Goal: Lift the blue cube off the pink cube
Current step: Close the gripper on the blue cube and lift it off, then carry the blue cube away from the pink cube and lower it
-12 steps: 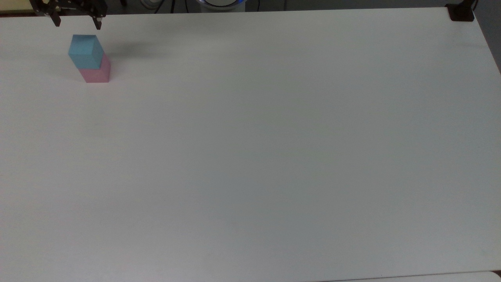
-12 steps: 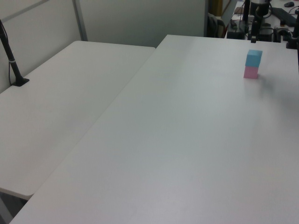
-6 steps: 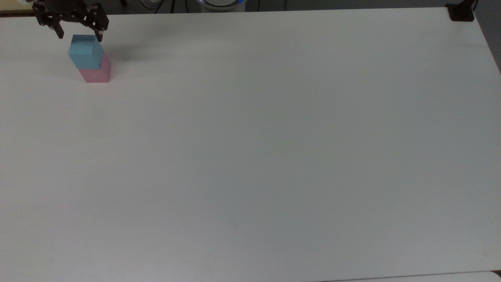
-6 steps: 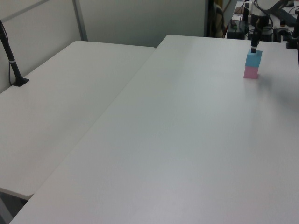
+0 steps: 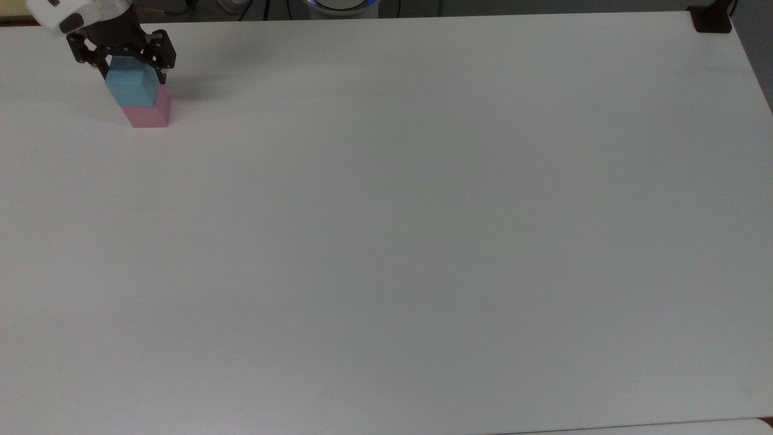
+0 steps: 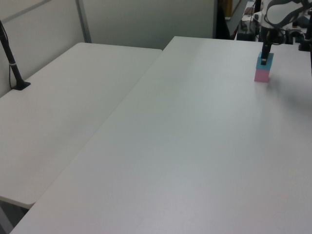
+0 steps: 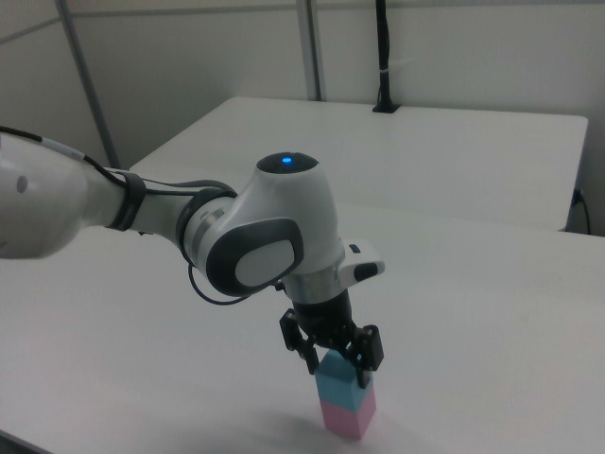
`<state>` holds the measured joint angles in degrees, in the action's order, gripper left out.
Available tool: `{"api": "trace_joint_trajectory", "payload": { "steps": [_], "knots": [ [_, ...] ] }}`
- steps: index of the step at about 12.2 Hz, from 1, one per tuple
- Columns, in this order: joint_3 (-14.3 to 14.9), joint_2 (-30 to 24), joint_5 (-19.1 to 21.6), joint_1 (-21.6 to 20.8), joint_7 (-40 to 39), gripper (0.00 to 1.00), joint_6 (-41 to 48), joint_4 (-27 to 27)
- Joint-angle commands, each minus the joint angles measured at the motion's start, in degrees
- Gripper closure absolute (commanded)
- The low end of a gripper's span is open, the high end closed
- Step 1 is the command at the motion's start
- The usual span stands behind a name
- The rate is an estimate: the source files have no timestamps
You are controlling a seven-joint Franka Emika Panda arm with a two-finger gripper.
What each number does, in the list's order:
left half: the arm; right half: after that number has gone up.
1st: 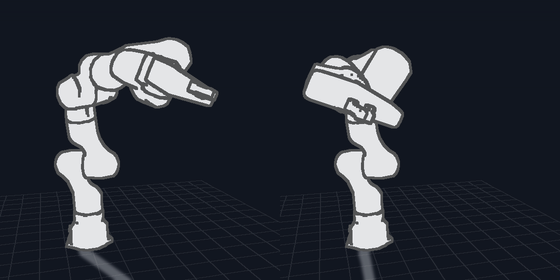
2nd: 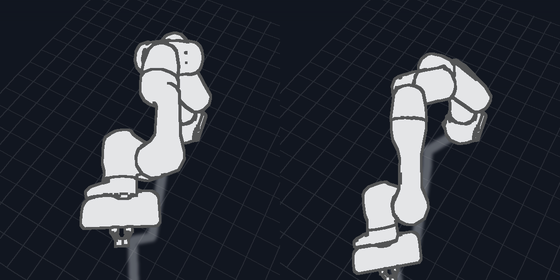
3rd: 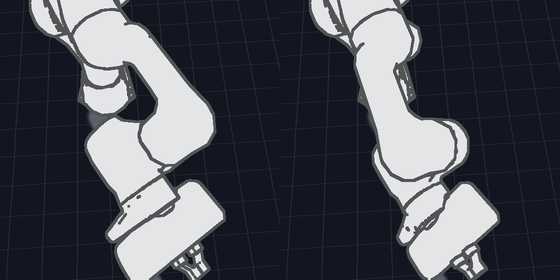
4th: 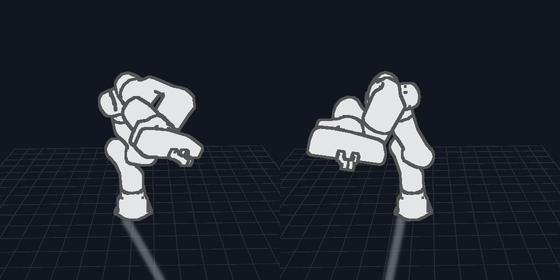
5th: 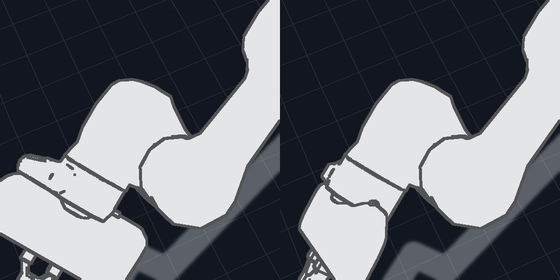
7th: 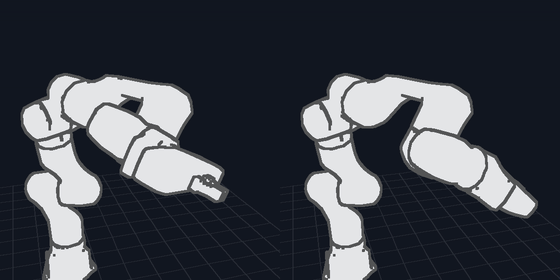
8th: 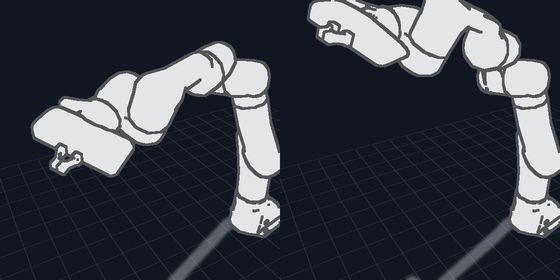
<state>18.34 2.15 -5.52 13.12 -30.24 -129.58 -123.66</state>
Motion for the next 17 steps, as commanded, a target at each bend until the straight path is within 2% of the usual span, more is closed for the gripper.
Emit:
{"api": "trace_joint_trajectory", "payload": {
  "steps": [1, 3, 4, 6, 7, 8, 9, 11, 14, 17],
  "knots": [
    [0.2, -1.6, 0.1, -0.5, -2.0, 0.53, -0.7, -1.1],
    [-0.1, -4.2, 0.2, -1.3, -2.0, 0.55, 5.5, 1.2],
    [-0.2, -5.3, 0.3, -2.9, -1.6, 0.55, 12.0, 4.1],
    [-0.9, -6.5, 1.8, -6.8, 0.7, 0.55, 18.7, 7.5],
    [-2.7, -7.0, 3.0, -9.1, 4.5, 0.55, 21.9, 9.1],
    [-6.5, -7.0, 3.1, -10.0, 9.2, 0.55, 23.8, 9.8],
    [-11.6, -6.7, 3.2, -10.0, 14.9, 0.55, 24.0, 9.8],
    [-17.5, -4.9, 3.4, -10.0, 22.4, 0.55, 23.4, 9.4],
    [-21.9, -1.7, 4.2, -10.2, 26.8, 0.55, 19.3, 9.1],
    [-23.0, 3.2, 4.2, -10.6, 28.8, 0.55, 6.8, 6.1]
  ]
}}
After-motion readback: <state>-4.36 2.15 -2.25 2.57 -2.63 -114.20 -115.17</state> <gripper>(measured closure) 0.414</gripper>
